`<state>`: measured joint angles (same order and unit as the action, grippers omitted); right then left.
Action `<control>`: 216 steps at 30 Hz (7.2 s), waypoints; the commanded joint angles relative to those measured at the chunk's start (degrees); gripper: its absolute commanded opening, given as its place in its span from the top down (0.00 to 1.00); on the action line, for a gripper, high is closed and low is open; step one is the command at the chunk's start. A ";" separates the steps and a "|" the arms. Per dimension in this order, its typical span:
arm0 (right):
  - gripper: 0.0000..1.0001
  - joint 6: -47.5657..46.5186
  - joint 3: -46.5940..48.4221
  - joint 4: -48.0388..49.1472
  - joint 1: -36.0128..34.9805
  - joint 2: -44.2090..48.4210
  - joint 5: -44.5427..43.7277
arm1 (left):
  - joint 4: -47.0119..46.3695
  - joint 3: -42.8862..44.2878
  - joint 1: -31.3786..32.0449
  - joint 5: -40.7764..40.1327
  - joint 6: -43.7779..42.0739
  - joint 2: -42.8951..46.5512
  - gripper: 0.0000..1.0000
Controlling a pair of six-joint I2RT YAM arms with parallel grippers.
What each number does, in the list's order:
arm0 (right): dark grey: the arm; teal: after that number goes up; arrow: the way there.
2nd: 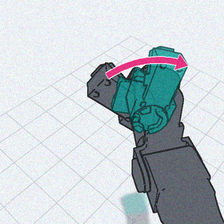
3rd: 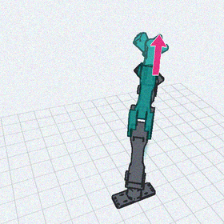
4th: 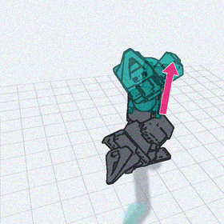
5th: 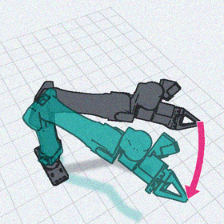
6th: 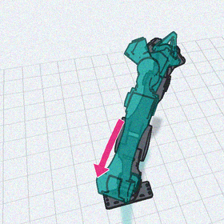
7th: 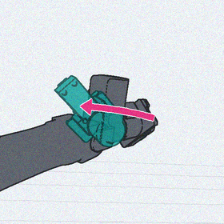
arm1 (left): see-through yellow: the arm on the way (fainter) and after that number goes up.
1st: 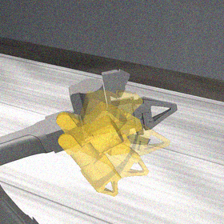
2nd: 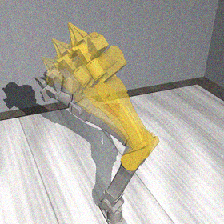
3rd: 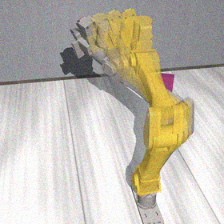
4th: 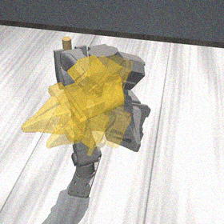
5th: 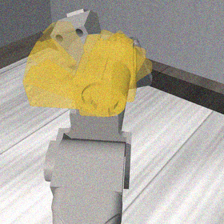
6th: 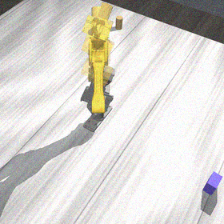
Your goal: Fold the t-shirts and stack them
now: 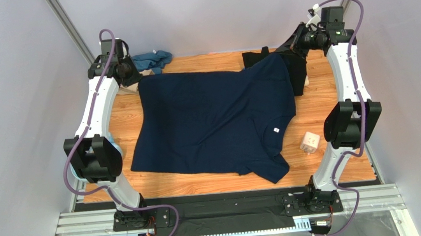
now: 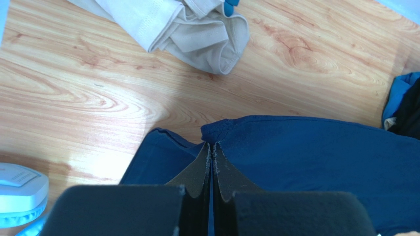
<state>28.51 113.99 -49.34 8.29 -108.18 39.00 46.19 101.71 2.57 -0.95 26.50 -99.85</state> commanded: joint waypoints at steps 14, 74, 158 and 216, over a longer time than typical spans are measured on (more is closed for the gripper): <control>1.00 7.96 -0.61 5.57 -0.82 23.62 5.82 | -2.43 -10.55 -0.20 2.98 0.48 30.64 1.00; 1.00 9.19 17.67 1.97 1.28 30.72 -6.31 | -3.13 -9.86 1.83 -13.55 -1.62 40.77 1.00; 1.00 -6.80 -4.56 -2.86 -11.02 -0.99 -18.27 | -13.50 -18.74 0.24 -14.78 -7.60 1.41 1.00; 1.00 -9.53 -32.61 -14.03 -12.69 4.30 -20.02 | 8.12 -21.38 -4.33 -18.74 -10.15 -9.31 0.78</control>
<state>19.99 81.89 -61.84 -4.10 -103.46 20.03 52.84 78.94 -1.54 -17.56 16.95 -108.97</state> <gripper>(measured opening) 0.005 0.161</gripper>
